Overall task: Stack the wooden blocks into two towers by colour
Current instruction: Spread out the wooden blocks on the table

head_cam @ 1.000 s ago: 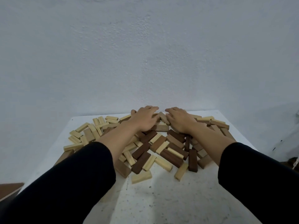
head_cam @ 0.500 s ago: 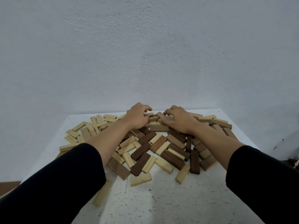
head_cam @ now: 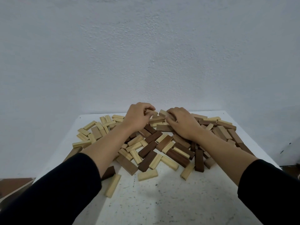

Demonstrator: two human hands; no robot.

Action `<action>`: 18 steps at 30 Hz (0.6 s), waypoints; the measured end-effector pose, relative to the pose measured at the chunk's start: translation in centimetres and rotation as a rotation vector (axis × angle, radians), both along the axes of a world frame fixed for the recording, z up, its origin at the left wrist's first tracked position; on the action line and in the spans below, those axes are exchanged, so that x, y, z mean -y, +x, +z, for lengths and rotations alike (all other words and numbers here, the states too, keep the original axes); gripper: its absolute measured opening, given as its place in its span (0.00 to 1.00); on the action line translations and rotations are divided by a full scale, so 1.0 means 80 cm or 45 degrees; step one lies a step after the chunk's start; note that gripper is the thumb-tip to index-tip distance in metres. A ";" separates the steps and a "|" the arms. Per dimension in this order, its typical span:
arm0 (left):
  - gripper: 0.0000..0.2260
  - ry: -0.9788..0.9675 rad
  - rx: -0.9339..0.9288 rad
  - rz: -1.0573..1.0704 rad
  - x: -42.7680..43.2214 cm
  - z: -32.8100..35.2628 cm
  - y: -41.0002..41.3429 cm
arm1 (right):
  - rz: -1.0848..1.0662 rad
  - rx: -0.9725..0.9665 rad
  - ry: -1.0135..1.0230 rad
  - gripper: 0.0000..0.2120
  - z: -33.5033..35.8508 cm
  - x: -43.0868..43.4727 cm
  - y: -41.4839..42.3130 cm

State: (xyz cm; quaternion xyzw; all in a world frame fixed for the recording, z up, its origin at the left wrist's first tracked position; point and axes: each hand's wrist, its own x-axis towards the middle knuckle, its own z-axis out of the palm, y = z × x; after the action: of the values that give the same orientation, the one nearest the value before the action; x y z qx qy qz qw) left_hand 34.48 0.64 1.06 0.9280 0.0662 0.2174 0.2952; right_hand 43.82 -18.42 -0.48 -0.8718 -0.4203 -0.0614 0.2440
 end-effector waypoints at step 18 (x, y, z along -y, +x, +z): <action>0.07 0.112 -0.175 -0.023 -0.023 -0.004 -0.158 | 0.213 0.056 0.058 0.13 -0.002 0.015 -0.125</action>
State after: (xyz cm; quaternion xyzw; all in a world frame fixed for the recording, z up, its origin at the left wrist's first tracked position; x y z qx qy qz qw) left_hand 21.87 2.47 0.74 0.9533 0.0682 0.1533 0.2511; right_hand 33.86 -19.61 -0.62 -0.8264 -0.4954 -0.0693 0.2587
